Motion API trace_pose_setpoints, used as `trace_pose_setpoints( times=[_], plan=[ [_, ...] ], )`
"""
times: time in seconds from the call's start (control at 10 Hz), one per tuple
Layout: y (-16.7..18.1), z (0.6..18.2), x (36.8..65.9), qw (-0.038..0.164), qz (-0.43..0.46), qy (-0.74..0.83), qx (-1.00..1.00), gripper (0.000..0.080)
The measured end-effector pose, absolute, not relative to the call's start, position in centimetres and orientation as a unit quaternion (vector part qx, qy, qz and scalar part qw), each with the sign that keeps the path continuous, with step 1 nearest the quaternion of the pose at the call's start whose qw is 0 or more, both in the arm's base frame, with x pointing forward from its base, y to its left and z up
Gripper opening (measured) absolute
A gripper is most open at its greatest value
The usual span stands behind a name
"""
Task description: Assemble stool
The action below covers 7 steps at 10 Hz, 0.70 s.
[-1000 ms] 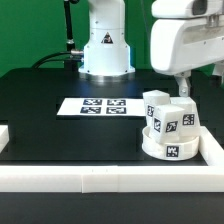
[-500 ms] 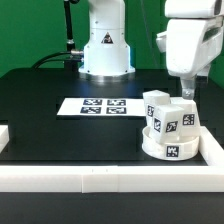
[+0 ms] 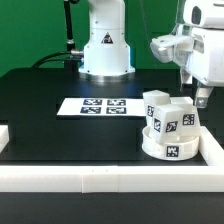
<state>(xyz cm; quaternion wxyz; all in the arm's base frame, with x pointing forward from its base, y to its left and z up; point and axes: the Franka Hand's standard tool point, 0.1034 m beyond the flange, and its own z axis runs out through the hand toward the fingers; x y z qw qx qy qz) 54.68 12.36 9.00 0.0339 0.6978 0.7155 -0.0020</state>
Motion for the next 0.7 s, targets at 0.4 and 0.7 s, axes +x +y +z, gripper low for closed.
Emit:
trace_pose_setpoints(
  times=[0.4, 0.7],
  plan=[
    [11.96, 7.98, 54.47, 0.031, -0.010, 0.711, 0.703, 0.0648],
    [11.81, 7.97, 54.49, 0.031, -0.009, 0.697, 0.716, 0.0359]
  ],
)
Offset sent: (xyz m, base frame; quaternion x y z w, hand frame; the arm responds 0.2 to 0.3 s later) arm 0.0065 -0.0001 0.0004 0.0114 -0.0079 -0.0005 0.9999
